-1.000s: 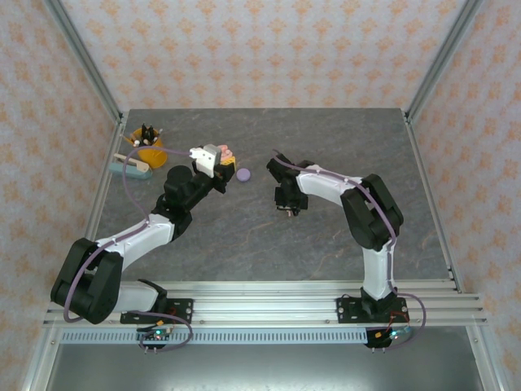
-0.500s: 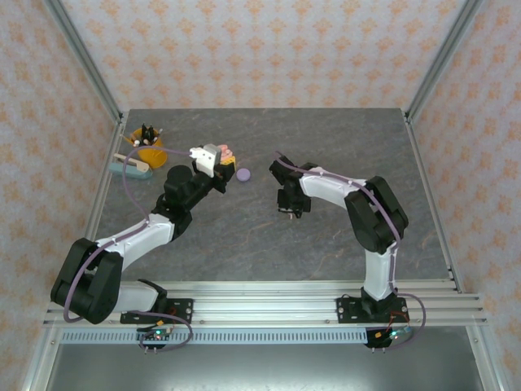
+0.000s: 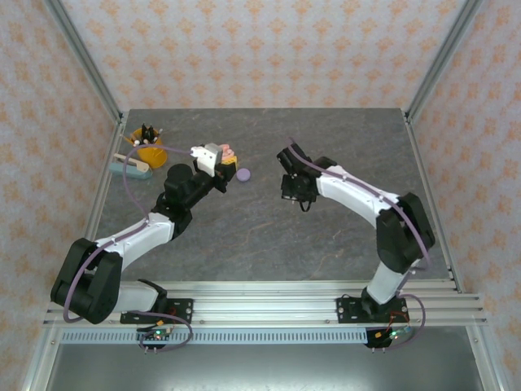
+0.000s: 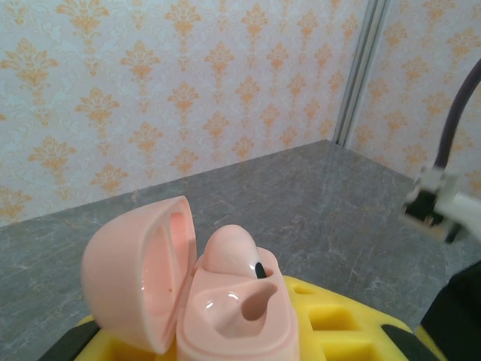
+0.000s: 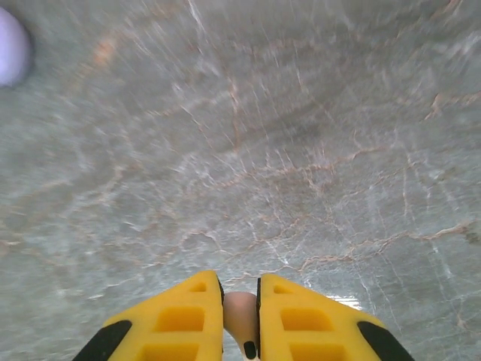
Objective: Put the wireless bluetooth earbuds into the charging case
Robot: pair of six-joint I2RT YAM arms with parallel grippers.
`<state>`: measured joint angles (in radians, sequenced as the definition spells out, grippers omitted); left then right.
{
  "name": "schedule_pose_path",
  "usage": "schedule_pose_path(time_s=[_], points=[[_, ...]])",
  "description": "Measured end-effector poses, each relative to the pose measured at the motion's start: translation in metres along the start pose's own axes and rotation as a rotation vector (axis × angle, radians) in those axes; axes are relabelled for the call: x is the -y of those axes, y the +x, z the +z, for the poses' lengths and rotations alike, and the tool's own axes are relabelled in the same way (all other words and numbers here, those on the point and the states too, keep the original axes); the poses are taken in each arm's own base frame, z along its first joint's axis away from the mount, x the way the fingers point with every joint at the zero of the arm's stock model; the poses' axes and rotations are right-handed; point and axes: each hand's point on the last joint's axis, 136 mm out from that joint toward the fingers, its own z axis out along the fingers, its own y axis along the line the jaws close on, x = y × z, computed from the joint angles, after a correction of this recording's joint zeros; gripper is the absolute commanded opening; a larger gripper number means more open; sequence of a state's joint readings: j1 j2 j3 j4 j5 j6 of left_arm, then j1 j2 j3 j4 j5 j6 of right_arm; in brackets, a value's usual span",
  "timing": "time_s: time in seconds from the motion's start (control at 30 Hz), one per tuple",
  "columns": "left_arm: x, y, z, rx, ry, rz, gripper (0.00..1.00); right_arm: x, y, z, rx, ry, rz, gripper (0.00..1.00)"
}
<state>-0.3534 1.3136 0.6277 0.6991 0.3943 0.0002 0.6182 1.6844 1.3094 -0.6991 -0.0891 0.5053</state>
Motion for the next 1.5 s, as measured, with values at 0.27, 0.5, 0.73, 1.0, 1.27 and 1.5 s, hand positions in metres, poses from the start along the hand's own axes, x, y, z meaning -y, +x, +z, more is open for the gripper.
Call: schedule_pose_path(time_s=[0.27, 0.5, 0.73, 1.0, 1.27, 1.5], points=[[0.021, 0.007, 0.010, -0.023, 0.075, 0.007, 0.00, -0.029, -0.057, -0.089, 0.250, -0.167, 0.030, 0.15], [0.047, 0.005, 0.022, -0.026, 0.145, 0.032, 0.00, -0.051, -0.097, -0.168, 0.444, -0.318, 0.045, 0.16], [0.070, -0.010, 0.034, 0.004, 0.204, 0.067, 0.00, -0.066, -0.113, -0.213, 0.559, -0.445, 0.040, 0.18], [0.091, -0.036, 0.039, 0.064, 0.257, 0.123, 0.00, -0.076, -0.113, -0.252, 0.649, -0.597, 0.014, 0.18], [0.104, -0.054, 0.040, 0.113, 0.278, 0.176, 0.00, -0.089, -0.107, -0.254, 0.648, -0.683, -0.018, 0.17], [0.111, -0.060, 0.040, 0.137, 0.260, 0.260, 0.00, -0.104, -0.101, -0.259, 0.647, -0.758, -0.064, 0.17]])
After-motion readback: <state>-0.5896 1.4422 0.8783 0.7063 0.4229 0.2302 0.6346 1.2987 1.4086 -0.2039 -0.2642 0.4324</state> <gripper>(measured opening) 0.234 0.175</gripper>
